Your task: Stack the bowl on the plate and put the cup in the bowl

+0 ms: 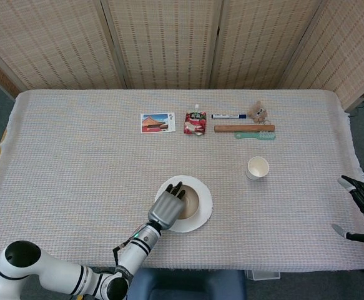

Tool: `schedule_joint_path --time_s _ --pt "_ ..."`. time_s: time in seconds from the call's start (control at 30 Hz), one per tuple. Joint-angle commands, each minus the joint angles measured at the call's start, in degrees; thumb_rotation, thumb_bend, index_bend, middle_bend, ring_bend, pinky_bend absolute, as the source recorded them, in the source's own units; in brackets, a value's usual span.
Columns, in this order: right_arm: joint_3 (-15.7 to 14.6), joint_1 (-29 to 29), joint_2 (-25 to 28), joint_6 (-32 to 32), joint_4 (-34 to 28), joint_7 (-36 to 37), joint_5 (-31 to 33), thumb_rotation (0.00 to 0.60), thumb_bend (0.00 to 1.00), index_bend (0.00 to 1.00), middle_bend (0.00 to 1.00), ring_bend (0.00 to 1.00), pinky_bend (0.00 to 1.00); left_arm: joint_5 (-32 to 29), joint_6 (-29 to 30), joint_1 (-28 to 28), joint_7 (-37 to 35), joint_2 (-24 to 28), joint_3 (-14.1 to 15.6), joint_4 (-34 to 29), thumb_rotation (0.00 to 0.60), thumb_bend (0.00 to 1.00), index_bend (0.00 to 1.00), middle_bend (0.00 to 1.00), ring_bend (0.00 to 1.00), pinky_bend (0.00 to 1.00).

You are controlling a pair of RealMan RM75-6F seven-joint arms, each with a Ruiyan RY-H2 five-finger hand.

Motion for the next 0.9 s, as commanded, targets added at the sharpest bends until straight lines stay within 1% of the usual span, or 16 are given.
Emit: schedule_joint_path --time_s 0.03,0.33,0.53,0.6,0.7,0.8,0.9 --pt "-0.02 0.01 -0.01 -0.04 0.02 0.03 0.06 0.600 0.23 0.00 0.00 0.00 0.00 -0.22 -0.22 -0.07 -0.72 0.24 0.17 -0.39 0.600 0.37 0.65 0.23 0.00 0.19" --pt "-0.07 -0.04 -0.03 0.09 -0.04 -0.26 0.13 0.600 0.23 0.00 0.00 0.00 0.00 0.33 -0.85 -0.48 -2.79 1.15 1.10 -0.95 0.600 0.36 0.59 0.23 0.00 0.19" --pt "0.00 0.06 -0.07 -0.18 -0.14 -0.55 0.44 0.600 0.23 0.00 0.00 0.00 0.00 1.25 0.09 -0.50 -3.63 1.94 1.46 -2.56 0.600 0.36 0.50 0.23 0.00 0.19" --pt "0.02 0.06 -0.08 -0.17 -0.23 -0.71 0.47 0.600 0.23 0.00 0.00 0.00 0.00 1.48 0.79 -0.48 -3.67 2.20 1.53 -3.50 0.600 0.36 0.45 0.23 0.00 0.19" --pt "-0.04 0.06 -0.11 -0.12 -0.39 -1.10 0.30 0.600 0.23 0.00 0.00 0.00 0.00 1.94 1.93 -0.33 -3.72 2.47 1.71 -4.63 0.600 0.36 0.40 0.22 0.00 0.19" --pt "-0.07 0.13 -0.18 -0.34 -0.43 -1.44 0.36 0.600 0.23 0.00 0.00 0.00 0.00 2.62 3.50 0.02 -3.73 3.06 1.85 -6.50 0.600 0.36 0.36 0.22 0.00 0.19" --pt "-0.02 0.22 -0.24 -0.67 -0.42 -1.66 0.63 0.600 0.23 0.00 0.00 0.00 0.00 3.87 6.44 0.80 -3.01 4.82 2.31 -10.18 0.600 0.36 0.33 0.22 0.00 0.19"
